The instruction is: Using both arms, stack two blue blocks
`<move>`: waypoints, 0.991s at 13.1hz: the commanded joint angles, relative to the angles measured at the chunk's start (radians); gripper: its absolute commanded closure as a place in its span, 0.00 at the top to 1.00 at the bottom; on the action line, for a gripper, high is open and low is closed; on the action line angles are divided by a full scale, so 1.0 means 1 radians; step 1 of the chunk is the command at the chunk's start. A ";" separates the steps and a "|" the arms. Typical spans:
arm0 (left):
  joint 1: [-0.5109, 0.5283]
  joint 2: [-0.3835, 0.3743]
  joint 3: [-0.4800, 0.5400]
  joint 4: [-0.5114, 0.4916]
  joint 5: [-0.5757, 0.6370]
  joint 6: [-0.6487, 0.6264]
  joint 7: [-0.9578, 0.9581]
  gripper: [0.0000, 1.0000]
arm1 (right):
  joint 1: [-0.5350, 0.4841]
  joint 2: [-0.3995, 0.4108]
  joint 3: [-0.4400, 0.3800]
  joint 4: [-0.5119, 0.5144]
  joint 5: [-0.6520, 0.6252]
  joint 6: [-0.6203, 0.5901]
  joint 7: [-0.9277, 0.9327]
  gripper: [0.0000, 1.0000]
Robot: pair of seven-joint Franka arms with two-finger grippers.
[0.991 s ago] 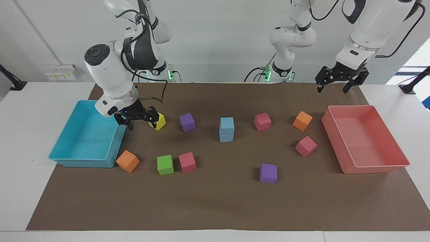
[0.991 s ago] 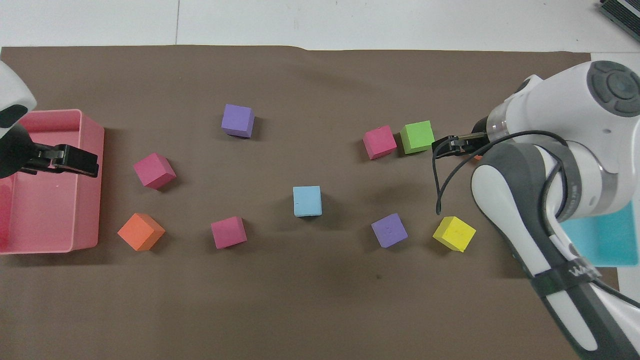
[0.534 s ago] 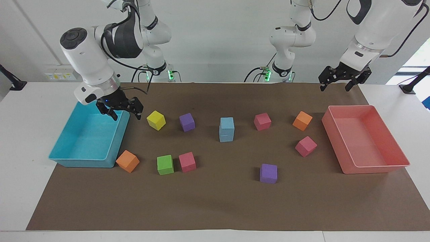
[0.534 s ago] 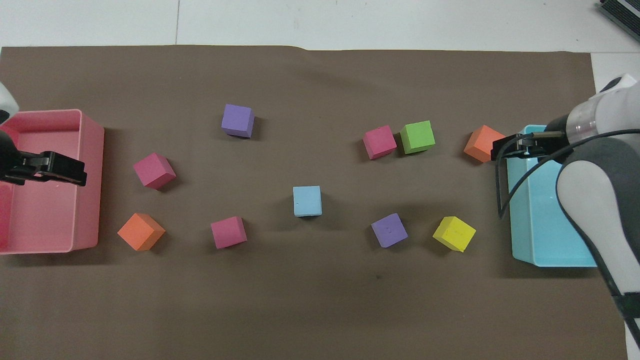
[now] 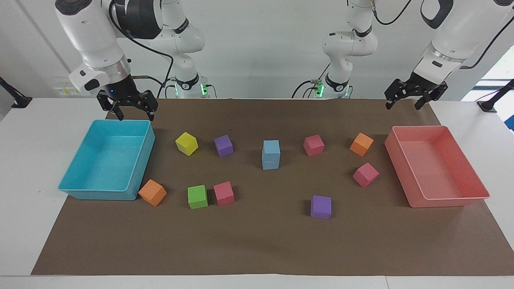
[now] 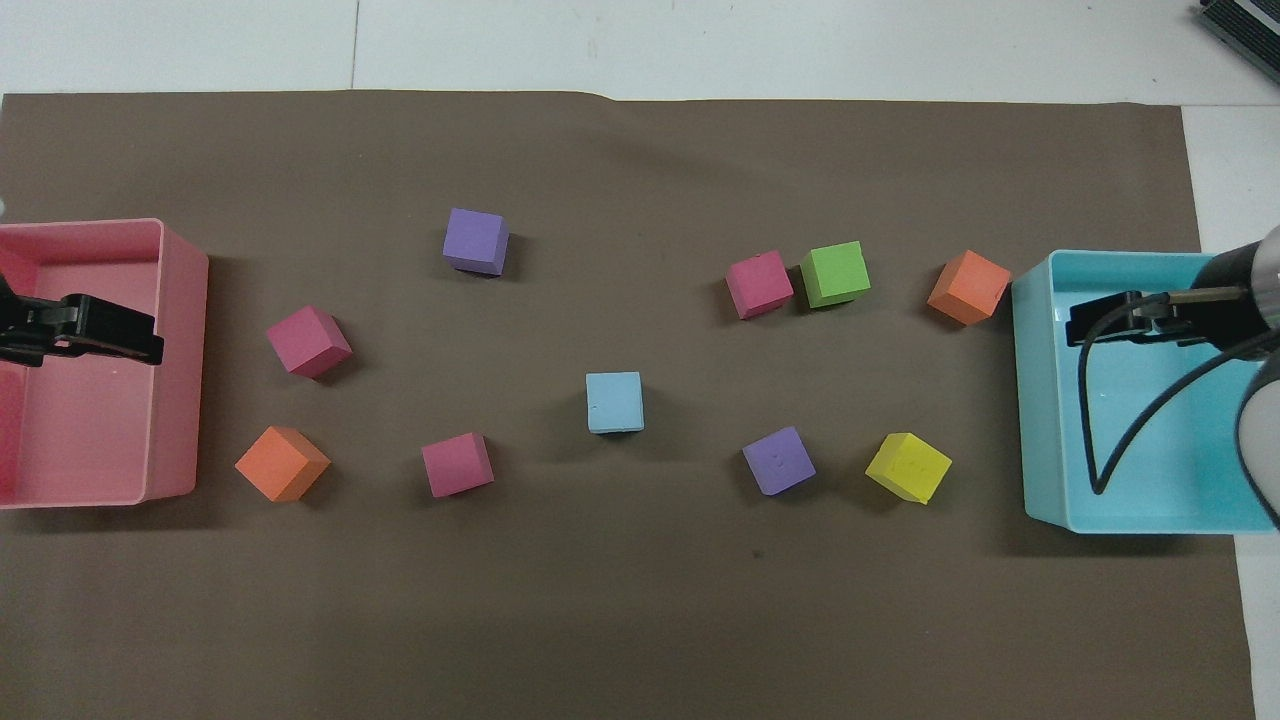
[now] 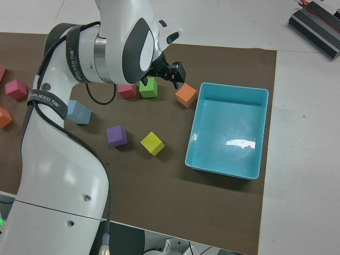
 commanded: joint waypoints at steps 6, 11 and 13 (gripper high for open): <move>0.018 -0.012 -0.006 0.004 -0.012 0.004 0.074 1.00 | -0.010 -0.015 0.010 0.053 0.004 -0.117 -0.011 1.00; 0.016 -0.012 -0.011 0.004 -0.006 0.009 0.074 1.00 | -0.010 -0.019 0.008 0.093 -0.007 -0.168 -0.016 1.00; 0.016 -0.012 -0.011 0.003 -0.006 0.010 0.074 1.00 | -0.050 -0.020 0.034 0.096 0.000 -0.168 -0.013 1.00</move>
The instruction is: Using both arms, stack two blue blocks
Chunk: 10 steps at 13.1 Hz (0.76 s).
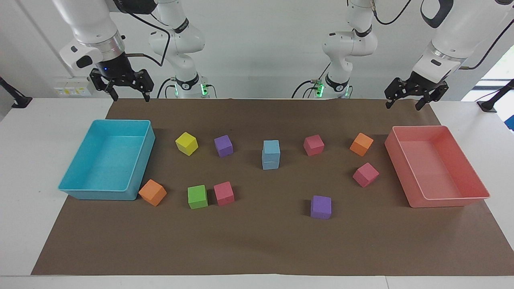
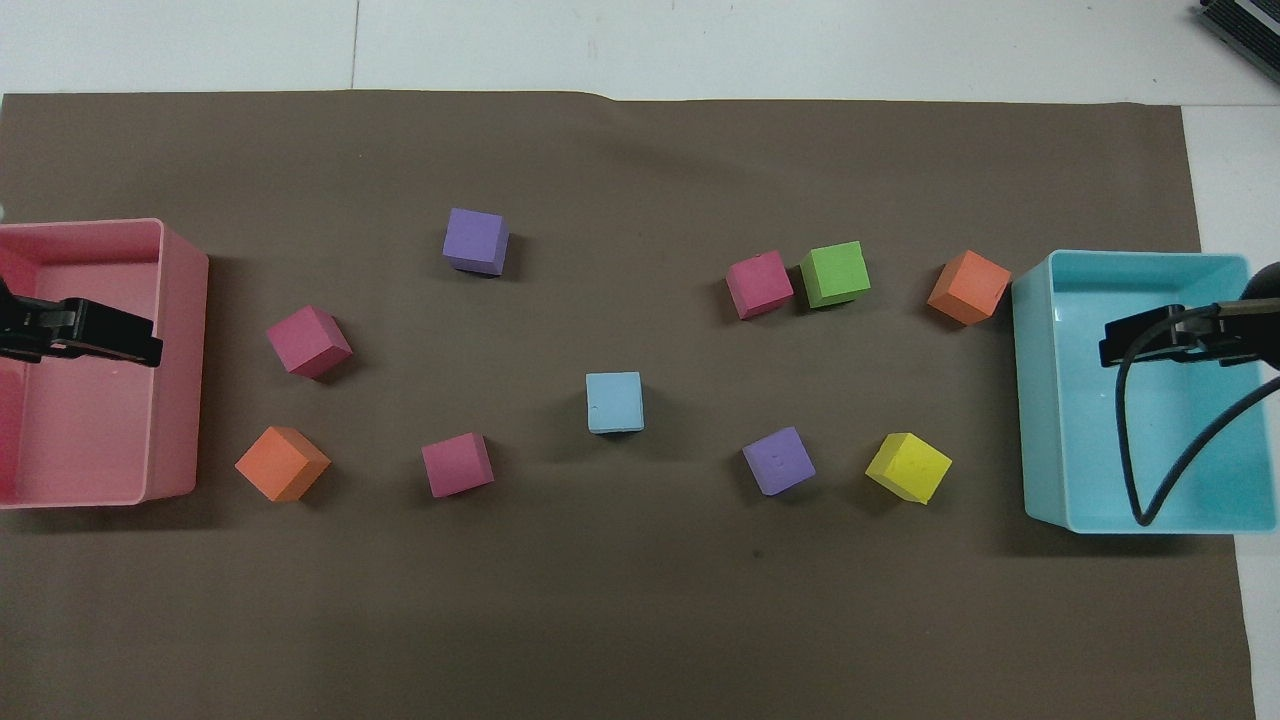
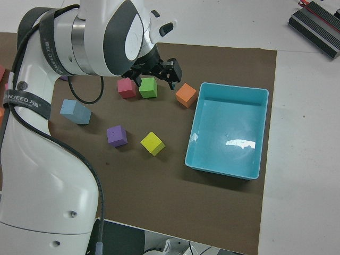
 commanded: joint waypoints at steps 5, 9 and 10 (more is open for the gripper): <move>0.015 -0.011 -0.009 -0.001 -0.006 0.009 0.018 1.00 | -0.136 -0.006 0.156 0.023 -0.015 -0.023 -0.013 1.00; 0.015 -0.011 -0.009 -0.001 -0.006 0.012 0.018 1.00 | -0.102 -0.008 0.082 0.054 -0.015 -0.057 -0.015 1.00; 0.015 -0.011 -0.009 -0.002 -0.006 0.012 0.018 1.00 | -0.076 -0.008 0.076 0.054 -0.016 -0.055 -0.013 1.00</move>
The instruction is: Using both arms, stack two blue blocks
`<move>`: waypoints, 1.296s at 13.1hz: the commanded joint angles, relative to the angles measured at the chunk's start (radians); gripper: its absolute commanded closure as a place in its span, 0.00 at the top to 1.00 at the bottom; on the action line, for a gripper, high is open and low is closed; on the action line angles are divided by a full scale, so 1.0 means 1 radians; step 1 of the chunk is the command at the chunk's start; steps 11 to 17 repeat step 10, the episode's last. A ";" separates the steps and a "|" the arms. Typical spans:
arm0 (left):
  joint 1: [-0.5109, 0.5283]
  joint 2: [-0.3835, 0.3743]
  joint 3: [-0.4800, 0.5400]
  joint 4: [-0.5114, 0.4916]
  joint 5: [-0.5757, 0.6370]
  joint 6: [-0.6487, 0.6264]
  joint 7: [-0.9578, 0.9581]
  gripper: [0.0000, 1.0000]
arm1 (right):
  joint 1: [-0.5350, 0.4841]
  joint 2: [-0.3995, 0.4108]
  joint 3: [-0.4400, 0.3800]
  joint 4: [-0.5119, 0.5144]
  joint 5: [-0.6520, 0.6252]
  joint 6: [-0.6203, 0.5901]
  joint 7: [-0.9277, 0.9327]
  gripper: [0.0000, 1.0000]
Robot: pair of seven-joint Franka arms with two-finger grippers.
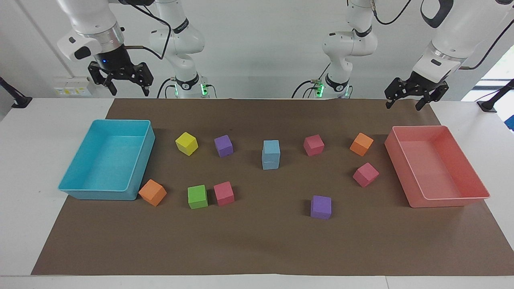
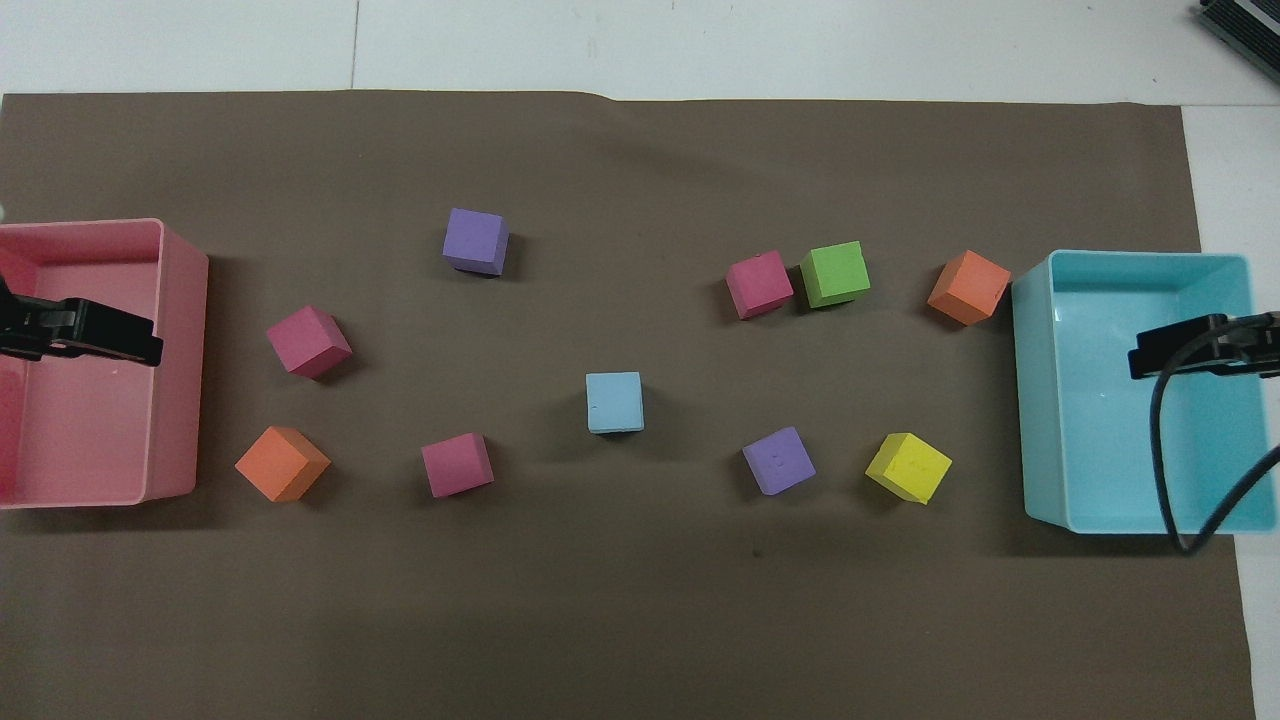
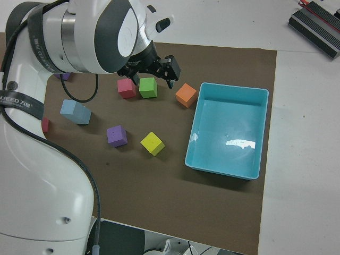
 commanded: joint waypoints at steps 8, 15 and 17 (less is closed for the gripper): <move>0.015 -0.011 -0.009 -0.002 -0.006 0.009 0.015 1.00 | 0.051 -0.001 -0.022 0.016 -0.007 -0.060 -0.032 1.00; 0.015 -0.011 -0.009 -0.002 -0.006 0.011 0.015 1.00 | 0.048 0.000 -0.030 0.018 -0.002 -0.069 -0.032 1.00; 0.015 -0.011 -0.009 -0.002 -0.006 0.011 0.015 1.00 | 0.048 0.000 -0.030 0.018 -0.002 -0.069 -0.032 1.00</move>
